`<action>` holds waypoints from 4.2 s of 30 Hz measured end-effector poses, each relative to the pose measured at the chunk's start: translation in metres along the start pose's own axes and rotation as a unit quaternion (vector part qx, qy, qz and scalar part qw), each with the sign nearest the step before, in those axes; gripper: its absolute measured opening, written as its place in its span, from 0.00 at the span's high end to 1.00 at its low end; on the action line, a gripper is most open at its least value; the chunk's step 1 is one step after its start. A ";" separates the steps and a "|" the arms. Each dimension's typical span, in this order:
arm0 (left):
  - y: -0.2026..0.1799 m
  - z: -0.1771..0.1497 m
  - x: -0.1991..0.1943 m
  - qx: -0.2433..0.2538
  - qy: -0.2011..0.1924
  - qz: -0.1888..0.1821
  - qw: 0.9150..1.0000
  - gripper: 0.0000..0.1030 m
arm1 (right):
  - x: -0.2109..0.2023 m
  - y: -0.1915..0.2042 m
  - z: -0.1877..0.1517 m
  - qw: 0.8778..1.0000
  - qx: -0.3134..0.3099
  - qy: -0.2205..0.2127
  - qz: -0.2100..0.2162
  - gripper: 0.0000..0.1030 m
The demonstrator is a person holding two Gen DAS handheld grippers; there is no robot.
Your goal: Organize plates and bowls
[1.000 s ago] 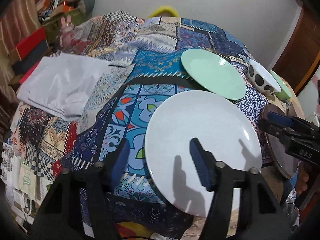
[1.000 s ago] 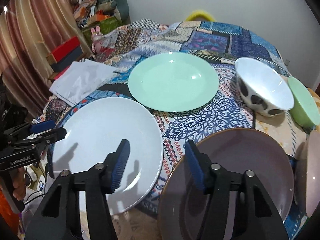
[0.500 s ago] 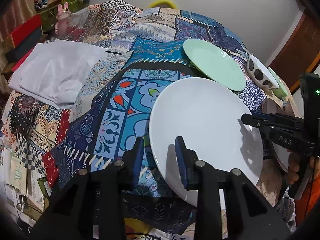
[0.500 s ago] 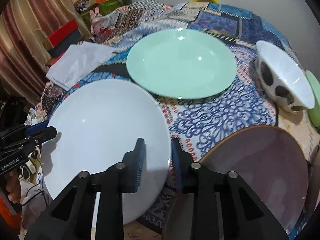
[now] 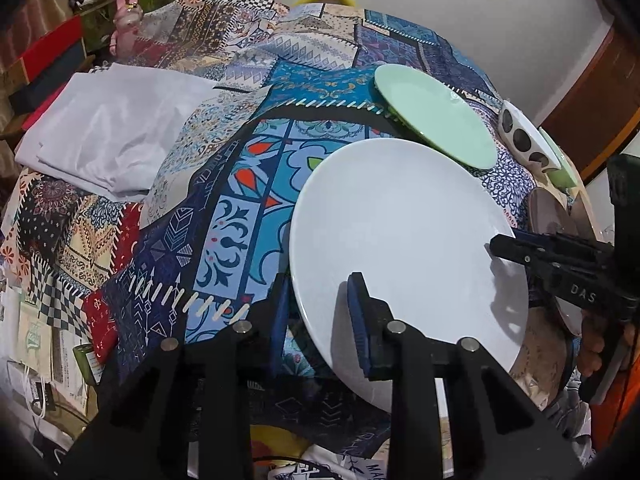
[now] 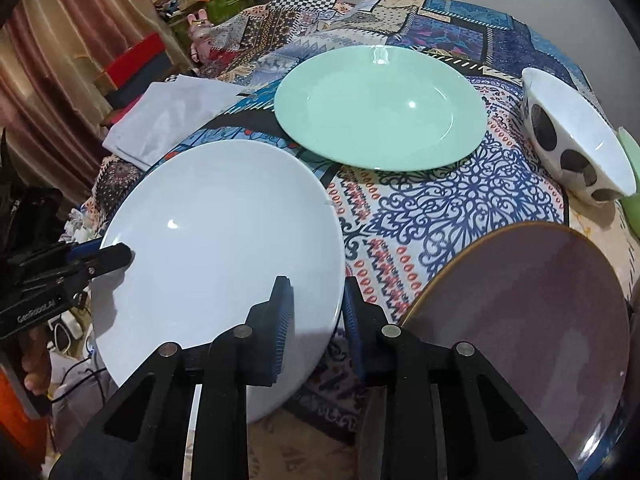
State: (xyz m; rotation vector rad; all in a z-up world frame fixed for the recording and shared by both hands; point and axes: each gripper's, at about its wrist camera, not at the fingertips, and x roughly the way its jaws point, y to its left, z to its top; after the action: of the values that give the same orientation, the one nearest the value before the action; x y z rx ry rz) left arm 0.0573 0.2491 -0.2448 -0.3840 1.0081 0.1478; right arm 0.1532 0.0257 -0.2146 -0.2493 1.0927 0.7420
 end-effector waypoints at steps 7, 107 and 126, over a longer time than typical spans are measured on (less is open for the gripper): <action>-0.004 -0.001 0.002 0.004 0.002 0.000 1.000 0.72 | 0.003 0.002 0.001 1.000 -0.002 -0.005 -0.004 0.76; -0.221 0.015 0.050 0.130 0.035 -0.043 0.990 0.70 | -0.112 -0.147 -0.096 0.984 0.140 -0.090 -0.063 0.74; -0.198 0.033 -0.017 0.143 -0.063 -0.017 0.988 0.53 | -0.136 -0.125 -0.067 0.982 0.101 -0.140 -0.080 0.69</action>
State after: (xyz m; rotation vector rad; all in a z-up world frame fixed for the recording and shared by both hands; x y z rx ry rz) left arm 0.1332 0.0800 -0.1661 -0.1284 0.8815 -0.0038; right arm 0.1534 -0.1593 -0.1478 -0.0551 0.8618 0.5000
